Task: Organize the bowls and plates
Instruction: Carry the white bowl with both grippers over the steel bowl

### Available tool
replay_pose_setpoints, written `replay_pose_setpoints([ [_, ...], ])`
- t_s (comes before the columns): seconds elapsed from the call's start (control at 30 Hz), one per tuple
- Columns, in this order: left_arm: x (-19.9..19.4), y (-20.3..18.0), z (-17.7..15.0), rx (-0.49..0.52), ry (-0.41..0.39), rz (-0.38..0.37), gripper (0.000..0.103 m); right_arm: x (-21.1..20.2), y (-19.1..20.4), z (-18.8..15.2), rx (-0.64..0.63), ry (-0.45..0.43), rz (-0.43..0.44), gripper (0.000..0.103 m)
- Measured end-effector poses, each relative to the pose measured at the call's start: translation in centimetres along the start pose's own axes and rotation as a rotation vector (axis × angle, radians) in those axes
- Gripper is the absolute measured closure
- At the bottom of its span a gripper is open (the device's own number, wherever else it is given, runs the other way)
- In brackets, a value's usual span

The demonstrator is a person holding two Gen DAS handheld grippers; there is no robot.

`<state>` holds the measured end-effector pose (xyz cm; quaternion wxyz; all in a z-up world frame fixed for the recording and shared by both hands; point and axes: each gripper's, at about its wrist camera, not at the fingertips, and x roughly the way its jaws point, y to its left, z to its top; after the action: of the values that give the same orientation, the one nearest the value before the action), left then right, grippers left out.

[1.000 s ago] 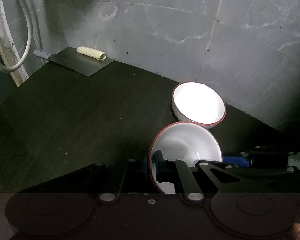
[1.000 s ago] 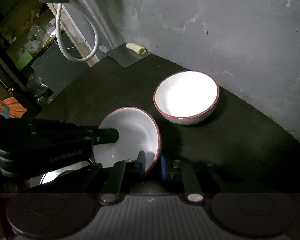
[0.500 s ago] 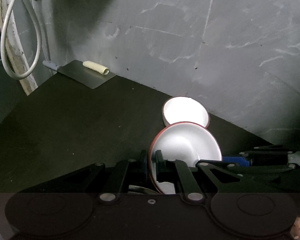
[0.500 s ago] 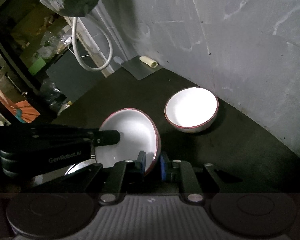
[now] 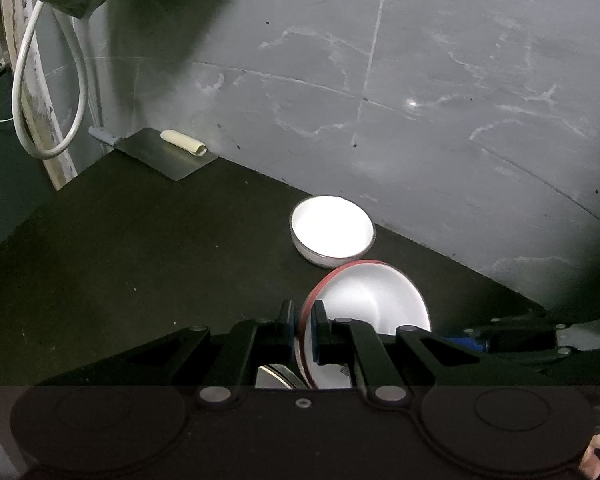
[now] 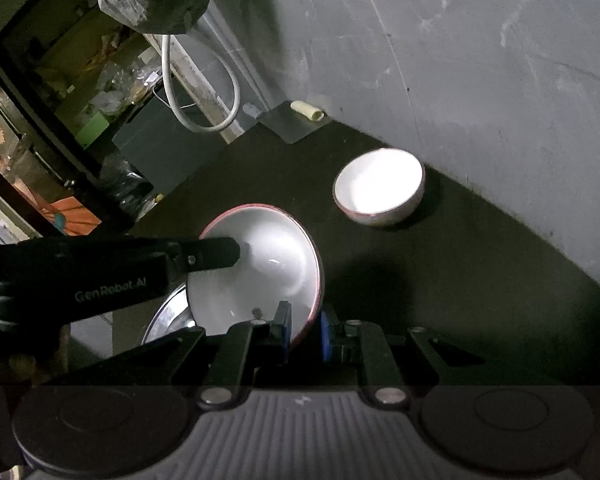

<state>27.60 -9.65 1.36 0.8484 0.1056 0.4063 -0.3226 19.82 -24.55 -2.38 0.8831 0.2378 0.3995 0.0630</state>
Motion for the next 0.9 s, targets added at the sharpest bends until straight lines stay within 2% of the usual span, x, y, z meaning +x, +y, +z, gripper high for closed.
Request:
replay_pose_setpoints([
  [0.5, -2.3, -1.2, -1.9, -0.069, 0.005, -0.01, 0.095, -3.1, 0.2, -1.4, -0.029, 0.016, 0.026, 0.086],
  [0.9, -3.4, -2.1, -3.9, -0.108, 0.03, -0.039, 0.095, -4.9, 0.0, -3.0, -0.041, 0.074, 0.037, 0.086],
])
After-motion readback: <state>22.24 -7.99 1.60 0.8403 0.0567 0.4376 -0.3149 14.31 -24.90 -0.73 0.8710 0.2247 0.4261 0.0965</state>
